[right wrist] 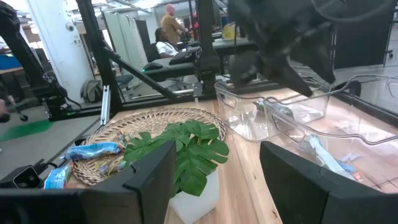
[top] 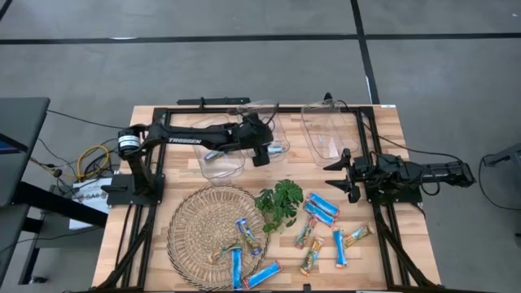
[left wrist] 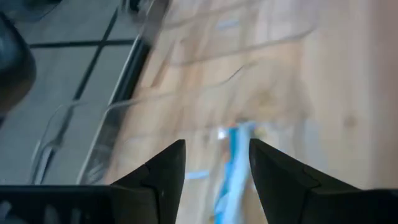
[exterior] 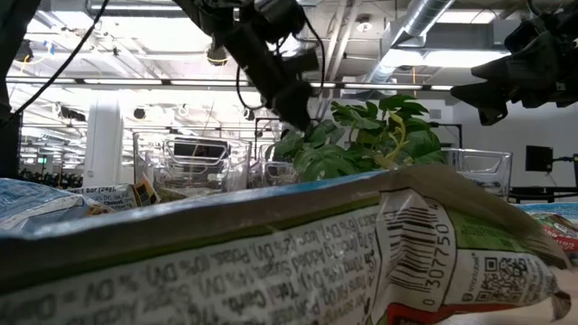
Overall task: Pick and place Granola Bars by type
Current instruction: Put the yellow granola bar into the middle transparent bin
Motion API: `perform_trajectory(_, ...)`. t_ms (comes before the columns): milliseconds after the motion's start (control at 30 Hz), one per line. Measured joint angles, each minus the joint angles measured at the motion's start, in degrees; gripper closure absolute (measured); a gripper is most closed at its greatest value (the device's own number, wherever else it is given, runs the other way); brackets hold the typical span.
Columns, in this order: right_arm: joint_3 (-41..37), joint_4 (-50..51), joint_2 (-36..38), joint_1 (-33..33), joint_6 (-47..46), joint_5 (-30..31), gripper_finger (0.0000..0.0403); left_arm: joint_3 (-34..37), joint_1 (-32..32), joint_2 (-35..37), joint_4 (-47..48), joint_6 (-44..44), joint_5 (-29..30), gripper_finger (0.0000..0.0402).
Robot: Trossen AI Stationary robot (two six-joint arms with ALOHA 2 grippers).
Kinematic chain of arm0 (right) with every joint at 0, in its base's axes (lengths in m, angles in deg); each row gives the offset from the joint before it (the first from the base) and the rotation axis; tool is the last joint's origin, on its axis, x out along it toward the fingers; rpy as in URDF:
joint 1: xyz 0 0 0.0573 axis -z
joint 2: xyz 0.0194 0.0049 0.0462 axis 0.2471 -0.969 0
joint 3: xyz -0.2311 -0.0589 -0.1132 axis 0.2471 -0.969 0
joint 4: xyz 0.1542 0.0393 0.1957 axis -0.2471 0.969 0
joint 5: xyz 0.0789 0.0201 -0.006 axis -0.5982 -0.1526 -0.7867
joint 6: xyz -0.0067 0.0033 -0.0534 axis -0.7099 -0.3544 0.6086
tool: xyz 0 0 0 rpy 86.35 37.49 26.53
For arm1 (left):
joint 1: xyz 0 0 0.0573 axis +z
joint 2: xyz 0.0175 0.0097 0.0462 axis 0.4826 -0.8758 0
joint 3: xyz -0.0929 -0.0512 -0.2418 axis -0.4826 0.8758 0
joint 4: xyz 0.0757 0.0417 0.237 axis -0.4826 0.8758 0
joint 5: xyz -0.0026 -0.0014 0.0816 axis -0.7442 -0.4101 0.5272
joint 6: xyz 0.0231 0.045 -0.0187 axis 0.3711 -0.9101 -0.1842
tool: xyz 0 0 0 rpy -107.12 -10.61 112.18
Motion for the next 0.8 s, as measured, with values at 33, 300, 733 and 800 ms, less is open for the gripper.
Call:
perform_trajectory(33, 0.0, 0.0, 0.0, 0.0, 0.0, 0.0, 0.0178, 0.0, -0.4, 0.8, 0.1, 0.4, -1.0, 0.0233)
perform_trajectory(300, 0.0, 0.0, 0.0, 0.0, 0.0, 0.0, 0.0178, 3.7, -5.3, 9.6, 0.4, 4.2, -7.8, 0.0241)
perform_trajectory(733, 0.0, 0.0, 0.0, 0.0, 0.0, 0.0, 0.0178, 21.4, -22.0, 24.4, -1.1, 14.4, -10.3, 0.0253)
perform_trajectory(800, 0.0, 0.0, 0.0, 0.0, 0.0, 0.0, 0.0178, 21.5, -24.9, 24.4, -0.3, 15.1, -12.1, 0.0253)
